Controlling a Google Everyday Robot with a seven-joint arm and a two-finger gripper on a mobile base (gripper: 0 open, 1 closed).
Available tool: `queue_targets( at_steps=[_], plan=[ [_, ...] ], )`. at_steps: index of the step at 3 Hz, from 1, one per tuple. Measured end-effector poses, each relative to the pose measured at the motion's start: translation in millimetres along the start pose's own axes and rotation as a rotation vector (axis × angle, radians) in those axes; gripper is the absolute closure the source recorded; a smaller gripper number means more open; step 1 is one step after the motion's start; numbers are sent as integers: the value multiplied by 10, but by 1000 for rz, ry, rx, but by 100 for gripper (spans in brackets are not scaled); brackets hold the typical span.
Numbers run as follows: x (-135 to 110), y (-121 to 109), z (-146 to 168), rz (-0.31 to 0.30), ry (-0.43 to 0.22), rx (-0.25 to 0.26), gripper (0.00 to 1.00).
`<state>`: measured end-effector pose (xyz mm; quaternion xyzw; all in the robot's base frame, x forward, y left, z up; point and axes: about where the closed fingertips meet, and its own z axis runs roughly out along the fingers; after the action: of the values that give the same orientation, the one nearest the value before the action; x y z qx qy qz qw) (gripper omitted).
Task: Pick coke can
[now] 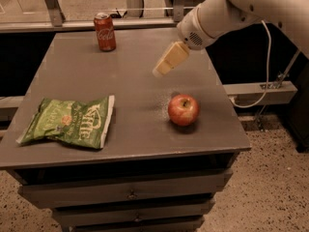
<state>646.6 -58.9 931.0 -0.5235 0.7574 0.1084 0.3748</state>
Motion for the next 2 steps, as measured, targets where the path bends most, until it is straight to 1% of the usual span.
queue_targets(
  at_steps=[1, 2],
  plan=[
    [0, 0, 0, 0, 0, 0, 0],
    [-113, -47, 156, 10, -59, 15, 0]
  ],
)
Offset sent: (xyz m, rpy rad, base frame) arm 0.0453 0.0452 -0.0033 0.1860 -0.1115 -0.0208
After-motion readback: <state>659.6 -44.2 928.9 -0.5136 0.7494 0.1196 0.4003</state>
